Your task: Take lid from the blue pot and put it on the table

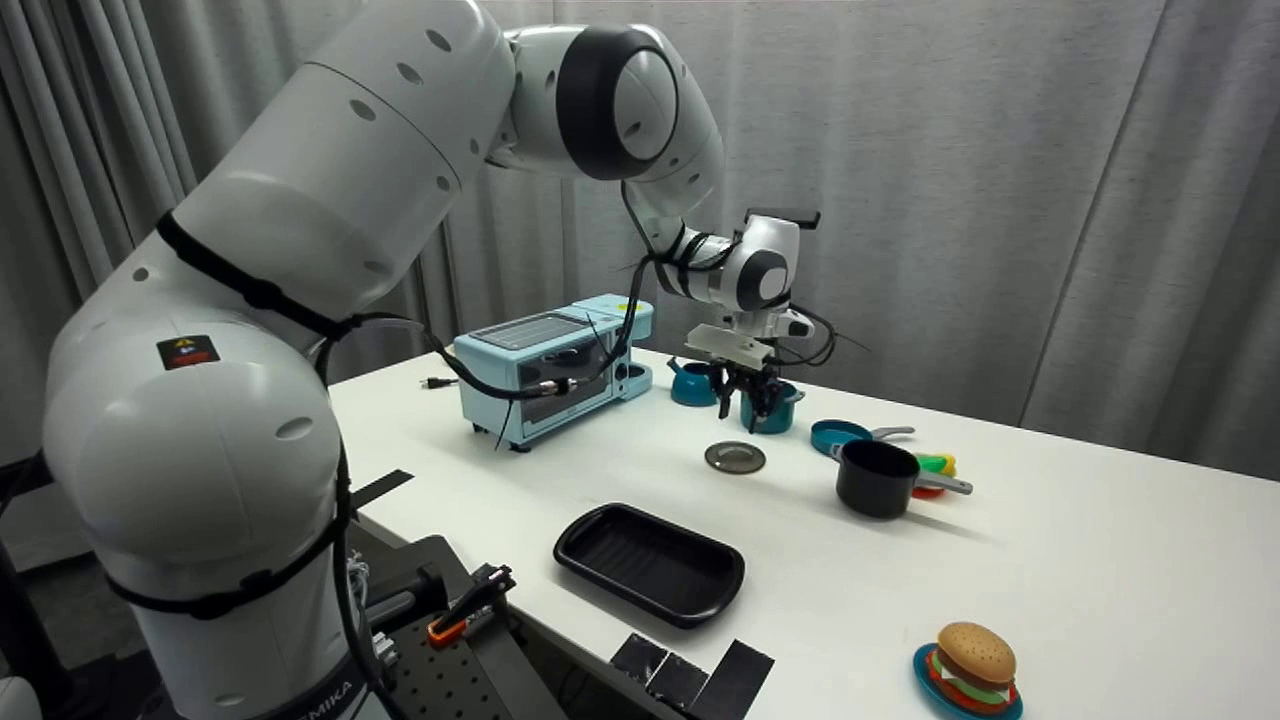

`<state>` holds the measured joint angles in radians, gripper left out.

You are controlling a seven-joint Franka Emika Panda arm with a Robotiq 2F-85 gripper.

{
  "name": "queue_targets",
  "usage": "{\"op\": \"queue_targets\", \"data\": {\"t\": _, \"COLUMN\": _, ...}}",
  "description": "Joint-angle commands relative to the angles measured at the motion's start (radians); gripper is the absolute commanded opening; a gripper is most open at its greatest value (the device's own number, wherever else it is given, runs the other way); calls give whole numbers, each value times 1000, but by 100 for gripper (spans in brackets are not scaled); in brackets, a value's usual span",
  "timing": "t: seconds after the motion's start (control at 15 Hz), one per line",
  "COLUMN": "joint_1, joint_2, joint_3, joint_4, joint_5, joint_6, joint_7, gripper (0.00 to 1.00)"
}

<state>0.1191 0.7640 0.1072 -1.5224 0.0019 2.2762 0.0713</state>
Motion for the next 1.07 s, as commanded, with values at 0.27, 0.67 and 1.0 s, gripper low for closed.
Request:
{"op": "queue_targets", "data": {"t": 0.27, "joint_1": 11, "joint_2": -64, "joint_3": -17, "joint_4": -20, "joint_5": -4, "joint_6": 27, "joint_7": -3, "gripper": 100}}
{"op": "queue_targets", "data": {"t": 0.67, "joint_1": 5, "joint_2": -132, "joint_3": -10, "joint_4": -26, "joint_5": 0, "joint_6": 37, "joint_7": -19, "gripper": 100}}
{"op": "queue_targets", "data": {"t": 1.0, "joint_1": 8, "joint_2": -183, "joint_3": -8, "joint_4": -68, "joint_5": 0, "joint_6": 72, "joint_7": -21, "gripper": 100}}
